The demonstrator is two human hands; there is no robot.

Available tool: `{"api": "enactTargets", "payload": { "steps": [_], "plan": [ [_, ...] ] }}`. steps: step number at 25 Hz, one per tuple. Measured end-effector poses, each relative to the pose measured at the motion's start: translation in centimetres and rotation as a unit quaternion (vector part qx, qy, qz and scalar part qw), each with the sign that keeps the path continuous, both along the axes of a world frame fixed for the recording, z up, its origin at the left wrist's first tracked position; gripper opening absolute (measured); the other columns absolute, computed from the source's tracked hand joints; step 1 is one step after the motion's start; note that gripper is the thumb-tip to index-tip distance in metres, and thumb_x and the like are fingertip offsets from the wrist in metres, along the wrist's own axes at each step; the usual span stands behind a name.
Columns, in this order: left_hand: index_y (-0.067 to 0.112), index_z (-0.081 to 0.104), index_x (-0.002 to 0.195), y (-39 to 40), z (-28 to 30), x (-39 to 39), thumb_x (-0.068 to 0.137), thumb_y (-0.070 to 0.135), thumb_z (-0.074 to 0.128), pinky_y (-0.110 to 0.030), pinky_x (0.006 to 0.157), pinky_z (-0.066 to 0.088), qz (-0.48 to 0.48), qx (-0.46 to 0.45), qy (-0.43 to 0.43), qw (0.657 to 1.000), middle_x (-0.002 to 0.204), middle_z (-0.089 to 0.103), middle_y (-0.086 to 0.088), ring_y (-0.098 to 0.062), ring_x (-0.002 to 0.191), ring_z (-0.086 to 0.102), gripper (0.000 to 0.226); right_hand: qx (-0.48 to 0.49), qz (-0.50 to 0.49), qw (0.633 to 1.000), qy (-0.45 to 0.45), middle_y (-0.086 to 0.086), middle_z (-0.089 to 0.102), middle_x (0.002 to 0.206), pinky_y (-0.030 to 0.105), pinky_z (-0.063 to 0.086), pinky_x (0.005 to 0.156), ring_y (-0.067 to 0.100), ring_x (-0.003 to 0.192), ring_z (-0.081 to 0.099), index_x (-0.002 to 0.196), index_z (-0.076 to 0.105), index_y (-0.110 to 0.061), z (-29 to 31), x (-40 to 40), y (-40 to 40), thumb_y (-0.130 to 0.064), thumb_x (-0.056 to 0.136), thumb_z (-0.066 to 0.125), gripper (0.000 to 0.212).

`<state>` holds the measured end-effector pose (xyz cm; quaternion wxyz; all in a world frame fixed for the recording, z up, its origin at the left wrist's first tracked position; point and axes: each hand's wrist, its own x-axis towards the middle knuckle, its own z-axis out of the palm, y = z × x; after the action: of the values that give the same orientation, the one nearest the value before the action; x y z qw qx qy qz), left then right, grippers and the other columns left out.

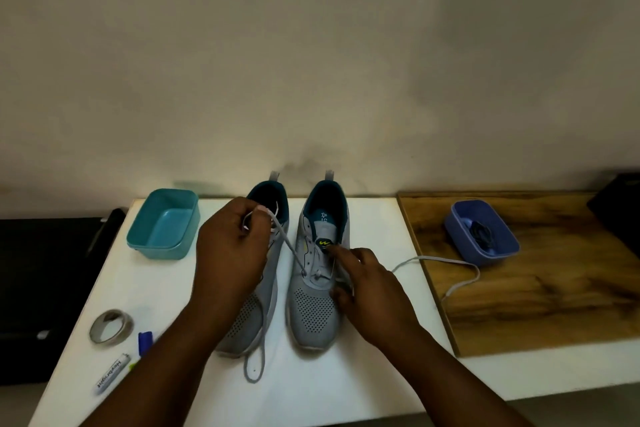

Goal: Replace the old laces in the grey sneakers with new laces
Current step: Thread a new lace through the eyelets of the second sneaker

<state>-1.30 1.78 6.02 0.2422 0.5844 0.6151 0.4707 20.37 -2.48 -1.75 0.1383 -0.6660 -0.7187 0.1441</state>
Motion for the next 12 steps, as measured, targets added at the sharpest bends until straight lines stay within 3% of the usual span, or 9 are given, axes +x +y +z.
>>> {"api": "enactTargets", "payload": {
  "steps": [2,5,7,9,10,12],
  "plan": [
    [0.02,0.065,0.076,-0.4,0.2,0.3,0.1,0.025,0.057,-0.029,0.059,0.044,-0.022,-0.022,-0.068,0.997,0.063,0.061,0.005,-0.008,0.058,0.053,0.026,0.024,-0.009,1.0,-0.018,-0.003,0.056,0.126,0.035,0.055,0.085,0.023,0.103,0.064,0.15,0.033,-0.048,0.2,0.2,0.1,-0.038,0.098,0.058,0.059],
    [0.021,0.066,0.083,-0.4,-0.7,1.3,0.099,0.031,0.059,-0.026,0.06,0.044,-0.116,-0.061,-0.085,0.988,0.066,0.061,0.005,-0.005,0.061,0.055,0.02,0.061,-0.001,0.998,0.027,-0.006,0.069,0.113,0.034,0.056,0.087,0.018,0.1,0.067,0.138,0.055,-0.041,0.7,0.3,0.2,-0.036,0.099,0.05,0.041],
    [0.035,0.066,0.111,-0.6,-3.1,2.1,0.099,0.034,0.058,-0.021,0.073,0.05,-0.191,-0.084,0.057,0.976,0.095,0.064,0.02,0.002,0.084,0.06,0.014,0.037,0.0,0.996,0.083,-0.012,0.069,0.12,0.027,0.055,0.09,0.01,0.105,0.066,0.133,0.057,-0.04,1.1,0.2,0.0,-0.034,0.1,0.054,0.034],
    [0.044,0.052,0.137,-0.6,-6.1,3.0,0.101,0.035,0.05,-0.028,0.079,0.053,-0.262,-0.055,0.259,0.928,0.114,0.055,0.017,-0.007,0.099,0.06,0.037,0.021,-0.026,0.995,0.095,-0.013,0.069,0.115,0.025,0.054,0.088,0.008,0.102,0.066,0.128,0.057,-0.038,1.3,0.5,-0.2,-0.033,0.1,0.059,0.028],
    [0.044,0.05,0.139,-0.3,-7.0,3.3,0.101,0.038,0.046,-0.031,0.076,0.053,-0.263,-0.042,0.308,0.913,0.115,0.053,0.013,-0.011,0.099,0.06,0.039,0.023,-0.041,0.995,0.084,-0.012,0.07,0.112,0.026,0.054,0.087,0.009,0.1,0.066,0.124,0.06,-0.036,1.1,0.9,-0.3,-0.031,0.099,0.06,0.025],
    [0.041,0.056,0.131,0.1,-7.3,3.7,0.1,0.048,0.044,-0.035,0.074,0.054,-0.241,-0.037,0.322,0.915,0.113,0.056,0.01,-0.014,0.096,0.062,0.034,0.026,-0.057,0.997,0.052,-0.009,0.07,0.108,0.03,0.054,0.088,0.011,0.099,0.065,0.116,0.069,-0.033,0.6,1.8,-0.2,-0.025,0.098,0.06,0.022]
  ]
}}
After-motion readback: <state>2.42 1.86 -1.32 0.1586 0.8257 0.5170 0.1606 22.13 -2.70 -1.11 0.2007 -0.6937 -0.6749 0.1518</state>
